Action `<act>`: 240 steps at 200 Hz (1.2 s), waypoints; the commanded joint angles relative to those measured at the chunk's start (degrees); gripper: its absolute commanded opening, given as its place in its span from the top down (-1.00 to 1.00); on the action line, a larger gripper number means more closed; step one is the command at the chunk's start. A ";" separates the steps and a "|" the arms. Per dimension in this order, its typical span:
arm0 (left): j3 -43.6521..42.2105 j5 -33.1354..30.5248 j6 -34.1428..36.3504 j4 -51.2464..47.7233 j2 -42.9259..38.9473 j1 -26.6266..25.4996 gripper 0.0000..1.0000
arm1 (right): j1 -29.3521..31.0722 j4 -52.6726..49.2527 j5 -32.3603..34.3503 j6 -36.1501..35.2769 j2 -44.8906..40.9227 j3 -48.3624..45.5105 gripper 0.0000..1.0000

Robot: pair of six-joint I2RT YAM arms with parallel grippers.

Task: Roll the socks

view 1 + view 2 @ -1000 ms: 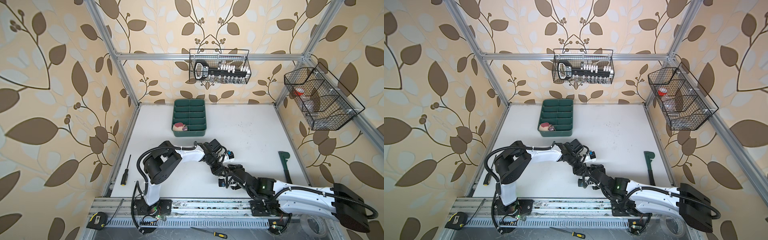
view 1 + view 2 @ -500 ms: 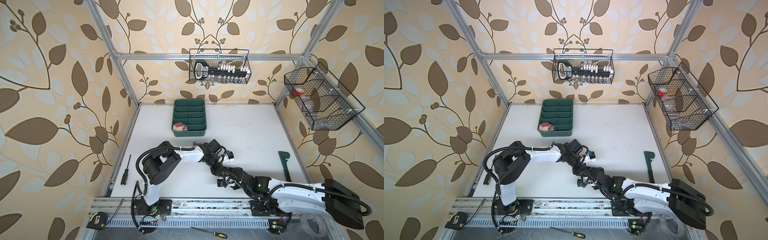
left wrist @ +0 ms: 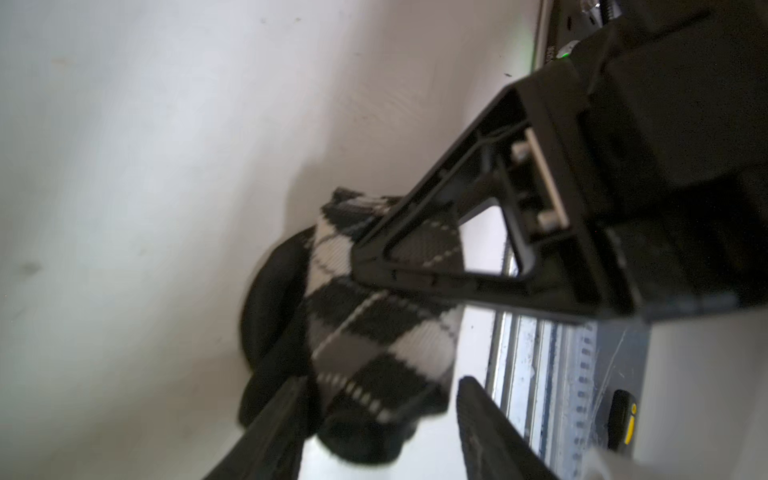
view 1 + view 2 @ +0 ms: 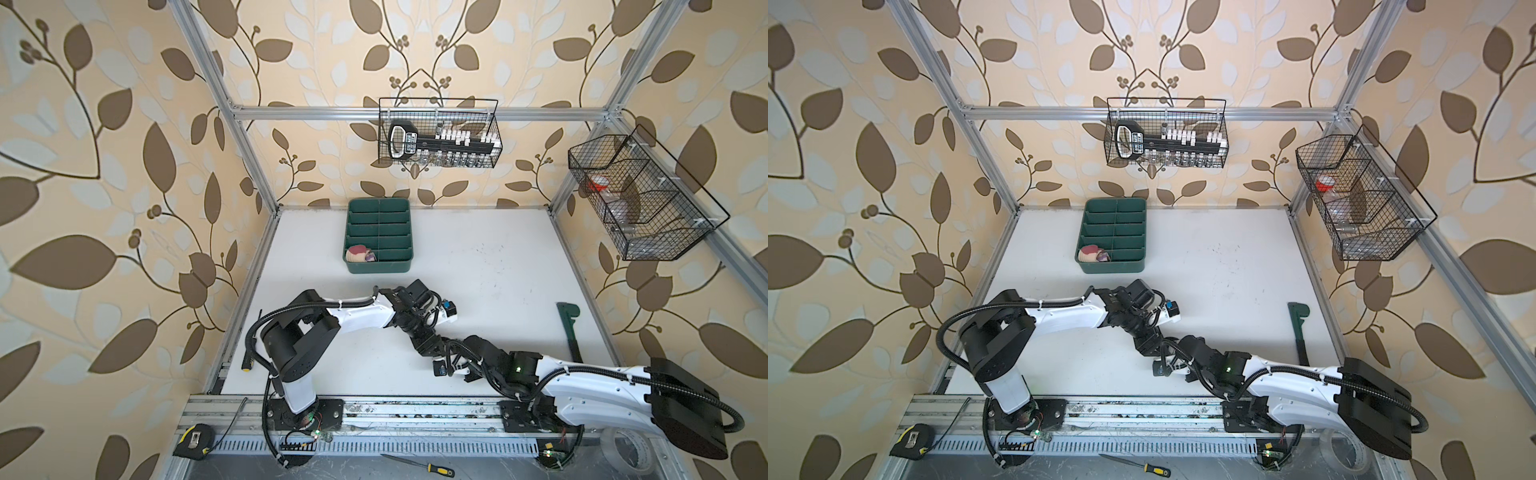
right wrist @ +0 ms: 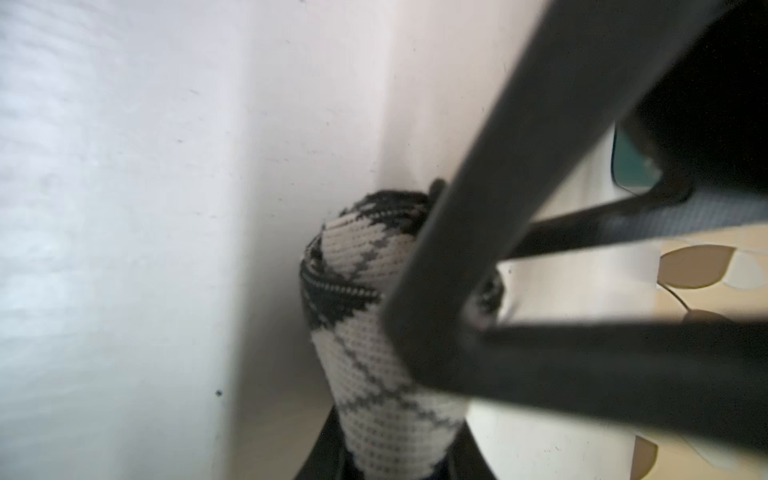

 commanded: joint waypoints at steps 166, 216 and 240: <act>-7.02 -16.22 42.26 -12.09 -61.44 5.45 -0.98 | -10.15 -37.58 -38.46 16.51 35.93 33.42 0.81; -10.14 -23.47 52.32 -17.70 -55.55 -5.64 -0.96 | -14.92 -41.58 -47.66 22.01 43.91 41.66 0.83; -14.82 -38.09 56.83 -15.46 -51.20 -16.78 -0.93 | -16.54 -42.18 -49.89 23.60 45.71 43.14 0.82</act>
